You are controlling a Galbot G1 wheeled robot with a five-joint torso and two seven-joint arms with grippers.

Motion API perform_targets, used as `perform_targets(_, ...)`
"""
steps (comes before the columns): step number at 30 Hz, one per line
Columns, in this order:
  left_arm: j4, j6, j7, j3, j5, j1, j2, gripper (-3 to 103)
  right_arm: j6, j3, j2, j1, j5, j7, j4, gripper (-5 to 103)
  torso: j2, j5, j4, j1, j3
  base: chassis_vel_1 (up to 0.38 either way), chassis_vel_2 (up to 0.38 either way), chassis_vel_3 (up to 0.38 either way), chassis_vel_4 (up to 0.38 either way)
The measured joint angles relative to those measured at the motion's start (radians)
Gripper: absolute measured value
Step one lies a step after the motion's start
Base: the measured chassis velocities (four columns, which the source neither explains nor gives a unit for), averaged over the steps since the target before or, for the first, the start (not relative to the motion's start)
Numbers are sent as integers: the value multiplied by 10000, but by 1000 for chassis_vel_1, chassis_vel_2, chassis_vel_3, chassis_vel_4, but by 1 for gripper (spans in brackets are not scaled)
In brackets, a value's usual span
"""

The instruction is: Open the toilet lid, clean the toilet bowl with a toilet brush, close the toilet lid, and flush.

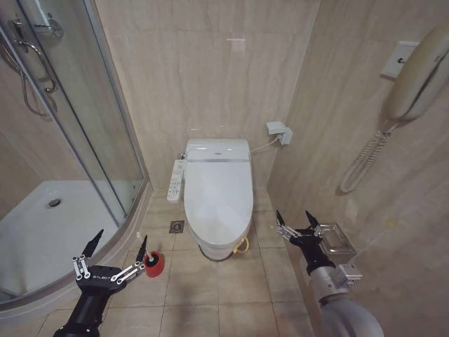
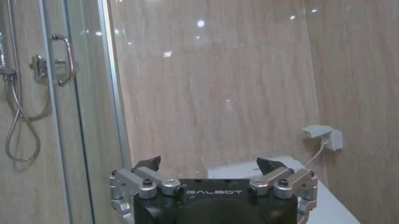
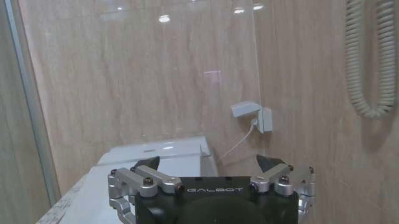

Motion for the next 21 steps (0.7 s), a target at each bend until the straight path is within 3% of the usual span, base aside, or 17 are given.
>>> perform_targets(21,0,0,0,0,0,0,0,100,-30,-2,66,-20,51,0,41,100,0,-2,-3,-1,0,-84,91,92,-85)
